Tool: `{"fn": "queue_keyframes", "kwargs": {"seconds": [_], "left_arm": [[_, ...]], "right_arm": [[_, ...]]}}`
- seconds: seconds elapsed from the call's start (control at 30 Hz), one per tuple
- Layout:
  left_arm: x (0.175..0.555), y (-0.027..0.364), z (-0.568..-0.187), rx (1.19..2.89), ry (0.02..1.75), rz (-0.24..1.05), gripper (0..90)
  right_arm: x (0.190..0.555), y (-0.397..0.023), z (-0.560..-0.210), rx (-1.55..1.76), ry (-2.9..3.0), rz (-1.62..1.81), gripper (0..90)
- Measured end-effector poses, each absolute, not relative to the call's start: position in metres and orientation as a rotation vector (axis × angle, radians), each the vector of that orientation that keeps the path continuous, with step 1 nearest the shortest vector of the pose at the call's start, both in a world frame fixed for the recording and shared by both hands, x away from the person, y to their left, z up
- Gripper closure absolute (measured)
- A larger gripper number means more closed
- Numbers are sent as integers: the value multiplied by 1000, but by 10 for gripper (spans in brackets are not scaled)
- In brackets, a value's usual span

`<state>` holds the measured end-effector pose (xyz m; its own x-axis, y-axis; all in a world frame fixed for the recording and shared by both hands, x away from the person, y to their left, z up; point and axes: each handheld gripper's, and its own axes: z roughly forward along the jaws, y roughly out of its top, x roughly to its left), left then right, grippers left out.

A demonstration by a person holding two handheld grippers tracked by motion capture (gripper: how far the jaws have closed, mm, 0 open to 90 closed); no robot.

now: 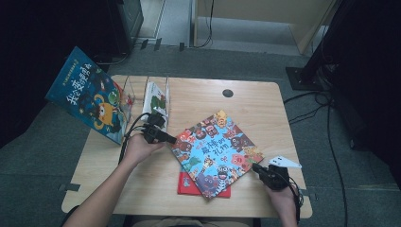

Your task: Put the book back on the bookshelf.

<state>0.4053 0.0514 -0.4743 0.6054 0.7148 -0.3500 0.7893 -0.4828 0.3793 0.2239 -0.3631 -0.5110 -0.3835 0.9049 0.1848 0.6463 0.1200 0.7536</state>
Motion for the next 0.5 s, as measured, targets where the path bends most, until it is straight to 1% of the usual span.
{"fn": "queue_keyframes", "kwargs": {"seconds": [0.1,0.2,0.5], "left_arm": [[403,48,-477,2344,1184,-194,590],[401,48,-478,2333,1191,-239,598],[384,55,-481,2283,1207,-265,598]], "right_arm": [[225,-363,-511,1526,2076,1136,900],[227,-364,-512,1545,2066,1117,900],[231,-367,-513,1591,2042,1126,900]]}}
